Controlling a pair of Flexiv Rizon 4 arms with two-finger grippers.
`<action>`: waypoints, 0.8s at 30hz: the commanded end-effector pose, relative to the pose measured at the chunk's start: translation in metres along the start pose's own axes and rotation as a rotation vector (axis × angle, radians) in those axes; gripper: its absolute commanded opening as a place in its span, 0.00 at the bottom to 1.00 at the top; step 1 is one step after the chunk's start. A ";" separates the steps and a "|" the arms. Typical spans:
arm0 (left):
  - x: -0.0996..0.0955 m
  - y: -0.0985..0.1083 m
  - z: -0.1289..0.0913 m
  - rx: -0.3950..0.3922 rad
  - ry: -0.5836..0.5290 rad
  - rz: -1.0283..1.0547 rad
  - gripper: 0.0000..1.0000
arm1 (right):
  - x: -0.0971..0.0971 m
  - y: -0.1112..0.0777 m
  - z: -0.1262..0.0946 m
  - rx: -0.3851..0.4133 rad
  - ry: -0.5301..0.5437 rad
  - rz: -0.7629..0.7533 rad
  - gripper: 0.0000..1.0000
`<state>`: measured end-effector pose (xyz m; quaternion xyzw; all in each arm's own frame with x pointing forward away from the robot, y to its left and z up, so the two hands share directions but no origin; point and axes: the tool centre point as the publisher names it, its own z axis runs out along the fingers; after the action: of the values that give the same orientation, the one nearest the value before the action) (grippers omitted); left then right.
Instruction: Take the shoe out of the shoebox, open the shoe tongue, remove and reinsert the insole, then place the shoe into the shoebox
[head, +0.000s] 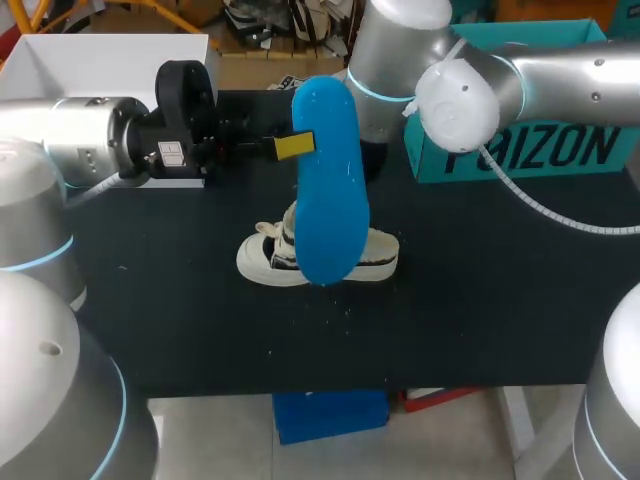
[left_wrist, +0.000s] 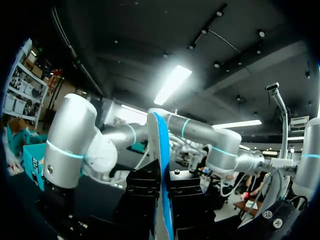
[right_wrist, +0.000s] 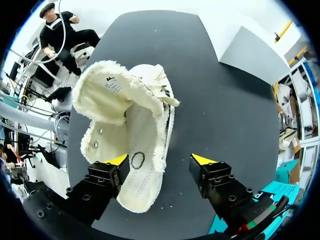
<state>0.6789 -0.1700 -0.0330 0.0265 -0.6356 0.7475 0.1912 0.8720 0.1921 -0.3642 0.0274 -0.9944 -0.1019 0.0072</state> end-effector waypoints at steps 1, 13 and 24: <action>0.000 0.001 0.002 0.001 -0.002 0.002 0.00 | 0.000 0.007 0.005 0.134 0.006 -0.002 0.73; 0.000 0.001 0.002 0.001 -0.002 0.002 0.00 | 0.005 0.008 0.024 0.116 0.026 0.010 0.69; 0.000 0.001 0.002 0.001 -0.002 0.002 0.00 | 0.010 0.008 0.036 0.106 0.041 0.025 0.68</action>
<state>0.6789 -0.1700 -0.0329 0.0265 -0.6356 0.7475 0.1912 0.8609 0.2045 -0.3932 0.0184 -0.9983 -0.0487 0.0274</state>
